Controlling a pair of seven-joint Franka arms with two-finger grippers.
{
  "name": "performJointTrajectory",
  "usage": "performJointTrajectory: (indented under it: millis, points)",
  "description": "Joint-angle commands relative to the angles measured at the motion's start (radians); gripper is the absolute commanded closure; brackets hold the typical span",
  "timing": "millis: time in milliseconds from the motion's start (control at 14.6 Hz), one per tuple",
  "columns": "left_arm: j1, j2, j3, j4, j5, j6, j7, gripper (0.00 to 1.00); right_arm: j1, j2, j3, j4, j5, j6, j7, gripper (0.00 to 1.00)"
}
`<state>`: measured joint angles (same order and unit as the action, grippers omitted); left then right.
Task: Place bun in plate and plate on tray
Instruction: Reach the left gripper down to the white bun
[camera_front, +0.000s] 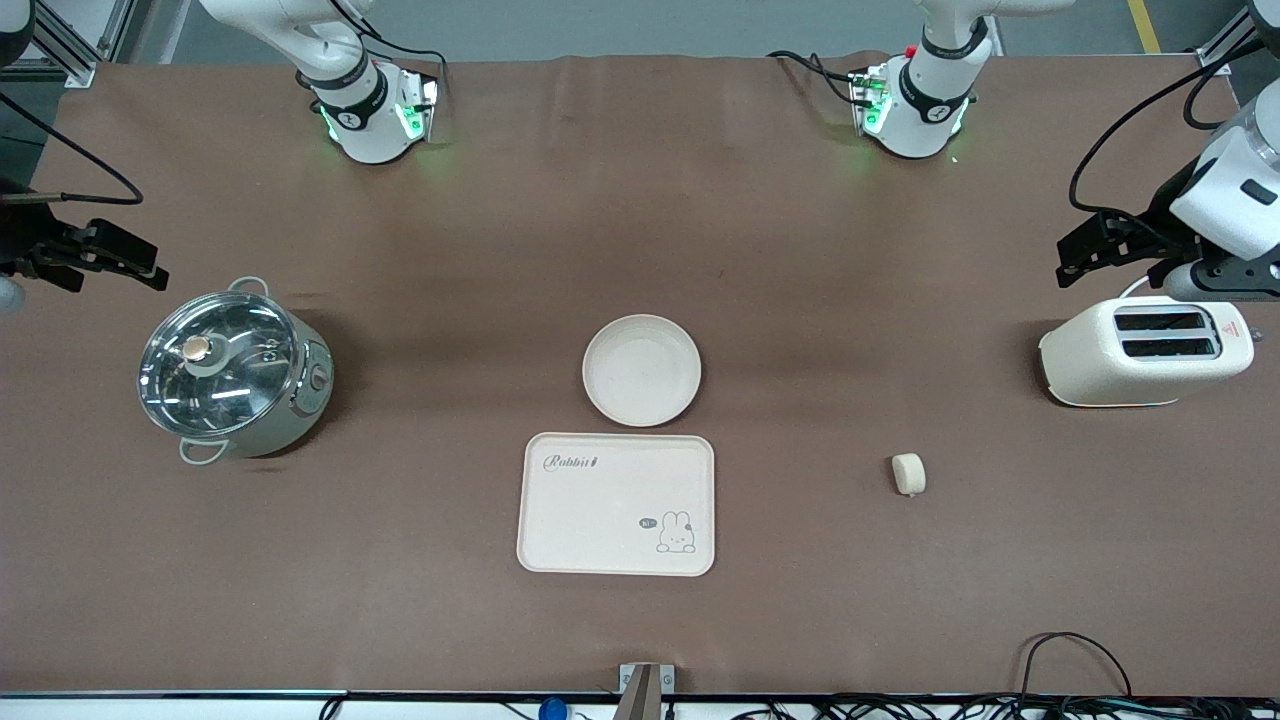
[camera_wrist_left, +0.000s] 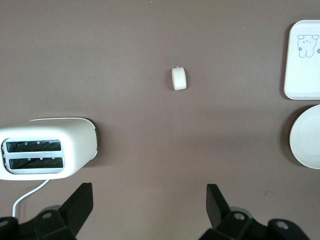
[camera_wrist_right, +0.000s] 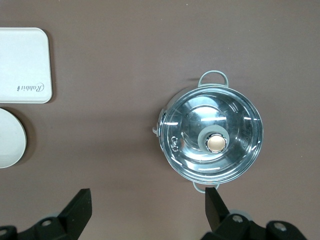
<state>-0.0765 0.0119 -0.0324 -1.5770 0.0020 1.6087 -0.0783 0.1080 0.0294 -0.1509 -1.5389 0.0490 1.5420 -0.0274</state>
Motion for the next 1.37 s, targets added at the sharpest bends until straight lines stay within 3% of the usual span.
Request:
performJointTrajectory:
  millis: [0,341,478,751,1093,1298]
  points:
    - [-0.008,0.010,0.002,0.022,0.019,-0.015,0.014,0.00,-0.007,-0.025,0.013,-0.015,-0.015,0.004,-0.006,0.00]
    - [-0.002,0.063,0.003,-0.026,0.036,0.006,0.015,0.00,-0.005,-0.025,0.013,0.005,-0.006,0.003,-0.005,0.00]
    - [0.023,0.150,0.002,-0.087,0.030,0.188,0.012,0.00,0.007,-0.019,0.016,0.000,0.003,0.006,0.007,0.00]
    - [0.012,0.435,0.000,-0.092,0.010,0.543,-0.004,0.00,0.033,0.009,0.016,-0.003,0.038,0.023,0.008,0.00]
    - [-0.009,0.623,-0.034,-0.090,0.010,0.723,-0.115,0.00,0.055,0.085,0.016,0.003,0.103,0.090,0.008,0.00]
    - [-0.019,0.678,-0.038,-0.093,0.012,0.815,-0.123,0.02,0.087,0.127,0.016,0.005,0.109,0.147,0.008,0.00]
